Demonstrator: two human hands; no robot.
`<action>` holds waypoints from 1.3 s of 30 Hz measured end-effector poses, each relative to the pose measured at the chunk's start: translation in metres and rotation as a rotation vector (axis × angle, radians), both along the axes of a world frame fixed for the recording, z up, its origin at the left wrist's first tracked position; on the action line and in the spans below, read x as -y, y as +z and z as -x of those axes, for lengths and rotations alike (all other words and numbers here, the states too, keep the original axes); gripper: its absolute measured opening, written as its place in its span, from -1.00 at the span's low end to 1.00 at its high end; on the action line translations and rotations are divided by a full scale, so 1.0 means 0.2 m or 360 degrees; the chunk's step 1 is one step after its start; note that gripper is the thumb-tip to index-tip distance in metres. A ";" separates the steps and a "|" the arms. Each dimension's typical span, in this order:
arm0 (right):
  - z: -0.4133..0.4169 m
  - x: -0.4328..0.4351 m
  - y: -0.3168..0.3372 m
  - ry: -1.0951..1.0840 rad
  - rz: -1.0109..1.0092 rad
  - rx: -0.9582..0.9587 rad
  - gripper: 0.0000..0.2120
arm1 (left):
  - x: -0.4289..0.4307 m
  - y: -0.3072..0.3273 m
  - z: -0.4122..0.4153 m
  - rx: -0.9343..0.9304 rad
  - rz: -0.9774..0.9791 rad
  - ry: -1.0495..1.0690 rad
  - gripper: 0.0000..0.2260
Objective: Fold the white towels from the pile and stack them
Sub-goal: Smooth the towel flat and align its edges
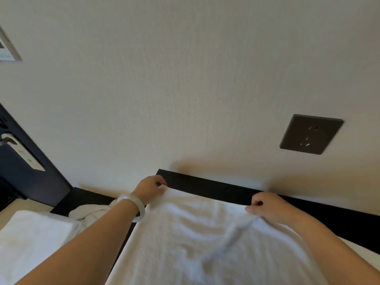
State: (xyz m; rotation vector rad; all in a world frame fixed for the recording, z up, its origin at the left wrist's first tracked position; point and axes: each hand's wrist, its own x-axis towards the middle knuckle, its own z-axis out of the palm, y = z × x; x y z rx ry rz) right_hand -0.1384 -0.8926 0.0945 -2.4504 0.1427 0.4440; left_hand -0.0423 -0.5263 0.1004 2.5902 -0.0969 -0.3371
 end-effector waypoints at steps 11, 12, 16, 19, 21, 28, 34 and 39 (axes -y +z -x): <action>-0.06 -0.01 0.16 0.0537 0.0055 -0.0231 -0.76 | -0.05 0.17 -0.05 -0.0002 -0.0150 -0.0609 -0.81; -0.06 -0.02 0.16 0.0588 0.0037 -0.0233 -0.76 | -0.05 0.20 -0.06 0.0033 -0.0141 -0.0659 -0.80; -0.08 -0.05 0.15 0.0653 -0.0101 -0.0189 -0.78 | -0.08 0.29 -0.09 0.0132 -0.0057 -0.0705 -0.72; -0.07 -0.07 0.16 0.0648 -0.0216 -0.0329 -0.79 | -0.12 0.32 -0.11 0.0138 0.0016 -0.0723 -0.70; -0.08 -0.05 0.16 0.0610 -0.0208 -0.0377 -0.68 | -0.14 0.33 -0.11 0.0153 -0.0015 -0.0708 -0.75; -0.13 -0.08 0.09 0.0030 0.0059 0.0265 -0.62 | -0.12 0.26 -0.18 0.0212 -0.0296 -0.0497 -0.92; -0.12 -0.13 -0.05 -0.0160 0.0113 0.0488 -0.77 | -0.10 0.06 -0.15 0.0237 -0.0431 -0.0147 -0.83; 0.02 -0.16 -0.03 -0.0216 0.0548 0.0808 -0.80 | -0.14 -0.05 -0.03 0.0363 -0.0034 -0.0004 -0.92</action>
